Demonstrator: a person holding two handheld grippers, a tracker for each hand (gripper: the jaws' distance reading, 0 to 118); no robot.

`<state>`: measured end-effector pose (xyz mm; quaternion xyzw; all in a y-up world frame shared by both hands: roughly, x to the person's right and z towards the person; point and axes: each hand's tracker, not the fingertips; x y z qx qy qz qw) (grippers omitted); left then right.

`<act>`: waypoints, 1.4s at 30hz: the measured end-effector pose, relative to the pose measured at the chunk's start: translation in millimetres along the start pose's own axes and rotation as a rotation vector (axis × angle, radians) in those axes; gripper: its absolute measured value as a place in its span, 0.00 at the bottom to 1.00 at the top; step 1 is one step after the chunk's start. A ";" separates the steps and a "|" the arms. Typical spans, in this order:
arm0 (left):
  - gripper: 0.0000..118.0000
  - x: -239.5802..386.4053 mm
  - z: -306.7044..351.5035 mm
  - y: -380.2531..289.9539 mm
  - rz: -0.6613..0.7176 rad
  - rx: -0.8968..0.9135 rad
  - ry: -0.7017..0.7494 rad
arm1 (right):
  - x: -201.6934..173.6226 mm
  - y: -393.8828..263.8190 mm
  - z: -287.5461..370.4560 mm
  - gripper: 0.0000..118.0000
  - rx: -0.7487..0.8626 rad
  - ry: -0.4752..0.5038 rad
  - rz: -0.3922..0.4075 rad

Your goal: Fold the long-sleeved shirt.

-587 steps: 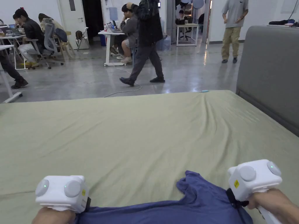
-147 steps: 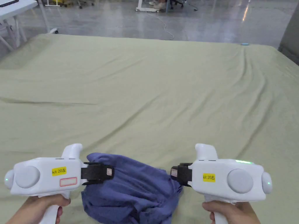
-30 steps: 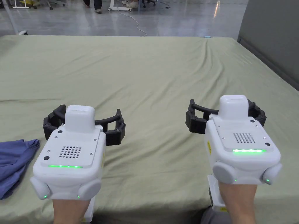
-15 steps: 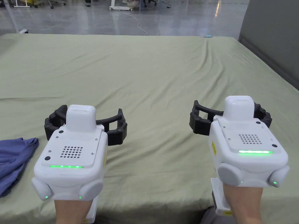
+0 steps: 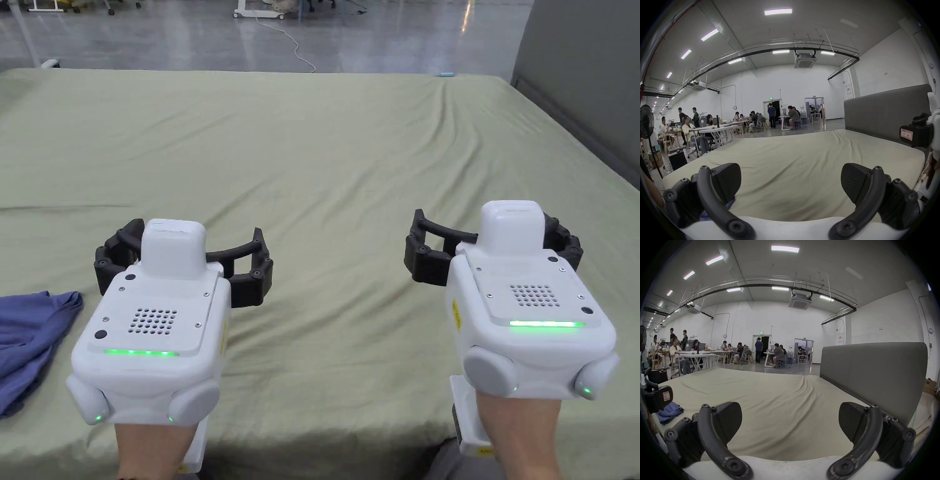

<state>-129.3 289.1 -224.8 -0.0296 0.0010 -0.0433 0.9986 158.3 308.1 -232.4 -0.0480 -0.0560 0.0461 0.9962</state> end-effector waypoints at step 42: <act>1.00 -1.2 0.9 -1.4 0.001 -0.006 -0.008 | -1.8 -3.5 1.4 1.00 -0.002 -0.005 0.022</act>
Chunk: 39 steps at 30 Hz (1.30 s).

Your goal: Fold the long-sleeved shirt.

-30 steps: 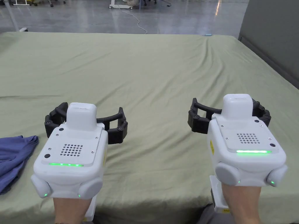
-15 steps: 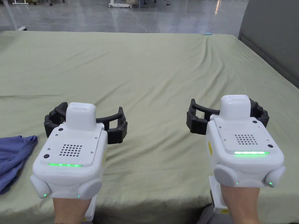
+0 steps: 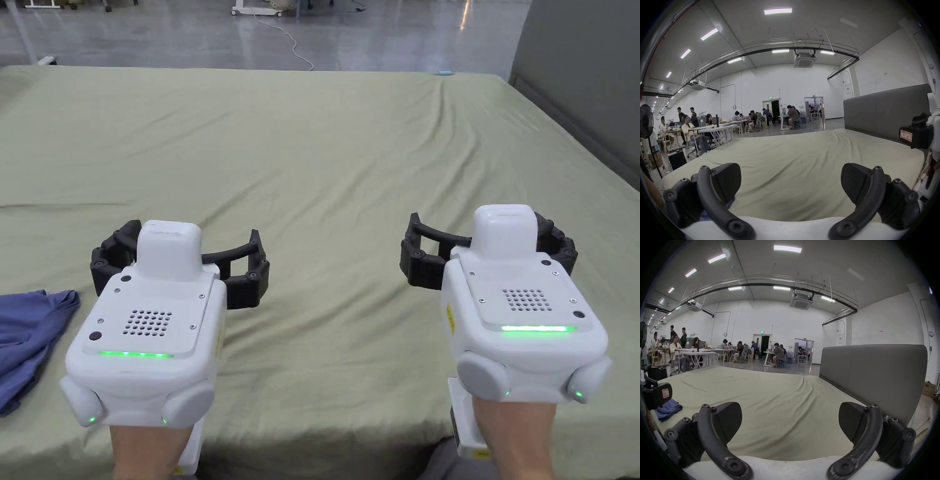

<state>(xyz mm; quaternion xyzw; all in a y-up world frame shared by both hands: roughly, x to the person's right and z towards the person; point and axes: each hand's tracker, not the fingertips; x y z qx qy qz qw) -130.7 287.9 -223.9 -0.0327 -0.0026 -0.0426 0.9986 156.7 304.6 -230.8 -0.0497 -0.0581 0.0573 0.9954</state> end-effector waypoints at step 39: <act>1.00 0.7 -2.3 4.8 -0.018 0.006 -0.017 | -0.6 0.9 -3.5 1.00 -0.018 0.015 0.004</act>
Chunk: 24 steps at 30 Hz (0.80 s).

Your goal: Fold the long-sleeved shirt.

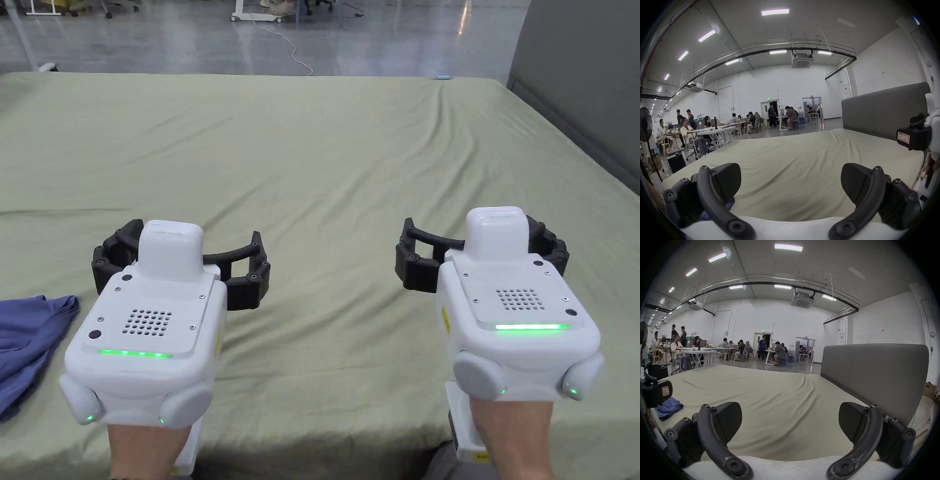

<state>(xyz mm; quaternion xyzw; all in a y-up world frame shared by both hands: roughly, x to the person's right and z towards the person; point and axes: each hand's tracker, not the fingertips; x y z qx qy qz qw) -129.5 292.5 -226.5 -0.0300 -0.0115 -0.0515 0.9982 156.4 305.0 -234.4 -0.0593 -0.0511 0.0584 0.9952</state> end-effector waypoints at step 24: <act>1.00 1.5 0.2 0.1 -0.001 -0.003 0.004 | 0.9 8.3 1.0 1.00 -0.084 0.072 -0.109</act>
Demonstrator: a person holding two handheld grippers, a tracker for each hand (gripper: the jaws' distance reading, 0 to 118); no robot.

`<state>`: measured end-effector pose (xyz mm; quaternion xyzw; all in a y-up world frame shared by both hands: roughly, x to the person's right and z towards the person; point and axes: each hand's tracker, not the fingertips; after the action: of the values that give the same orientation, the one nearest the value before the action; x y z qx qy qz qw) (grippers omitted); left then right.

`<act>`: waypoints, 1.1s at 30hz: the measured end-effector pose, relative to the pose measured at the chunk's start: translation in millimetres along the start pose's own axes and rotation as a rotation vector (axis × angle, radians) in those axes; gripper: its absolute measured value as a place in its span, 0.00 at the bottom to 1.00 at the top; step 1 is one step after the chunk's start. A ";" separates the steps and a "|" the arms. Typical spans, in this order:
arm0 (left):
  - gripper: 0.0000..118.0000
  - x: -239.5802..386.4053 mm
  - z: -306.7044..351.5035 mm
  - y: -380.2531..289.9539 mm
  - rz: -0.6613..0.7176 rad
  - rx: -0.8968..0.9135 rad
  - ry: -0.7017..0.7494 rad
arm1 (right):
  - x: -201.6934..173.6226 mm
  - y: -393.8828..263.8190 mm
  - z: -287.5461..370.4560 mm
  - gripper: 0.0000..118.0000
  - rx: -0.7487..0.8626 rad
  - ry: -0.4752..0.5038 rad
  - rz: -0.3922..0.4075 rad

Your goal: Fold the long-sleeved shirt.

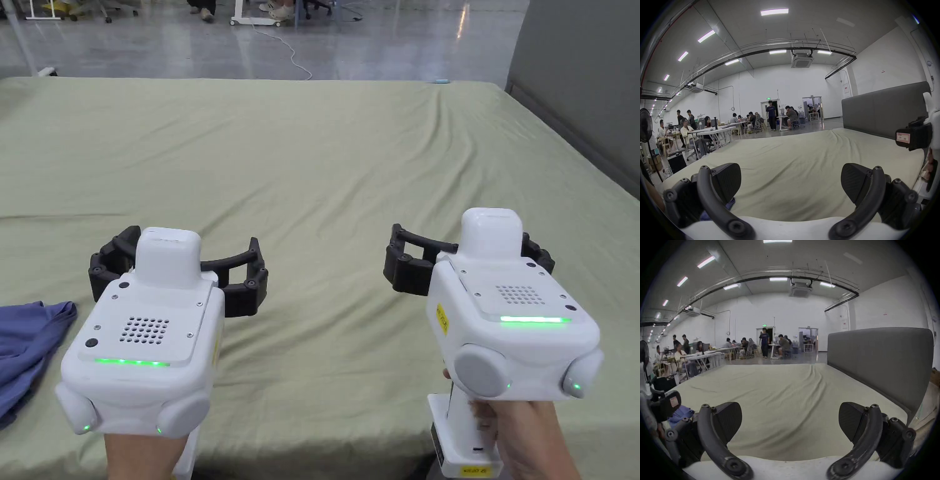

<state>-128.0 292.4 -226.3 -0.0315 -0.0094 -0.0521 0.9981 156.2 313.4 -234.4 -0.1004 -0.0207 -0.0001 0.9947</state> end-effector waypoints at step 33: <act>1.00 -1.5 0.0 -4.2 0.004 -0.012 0.006 | 3.6 -8.4 2.5 1.00 -0.049 -0.098 0.086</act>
<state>-129.9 288.4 -226.1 -0.0374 -0.0060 -0.0500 0.9980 159.7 305.7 -230.1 -0.1257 -0.0652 0.0472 0.9888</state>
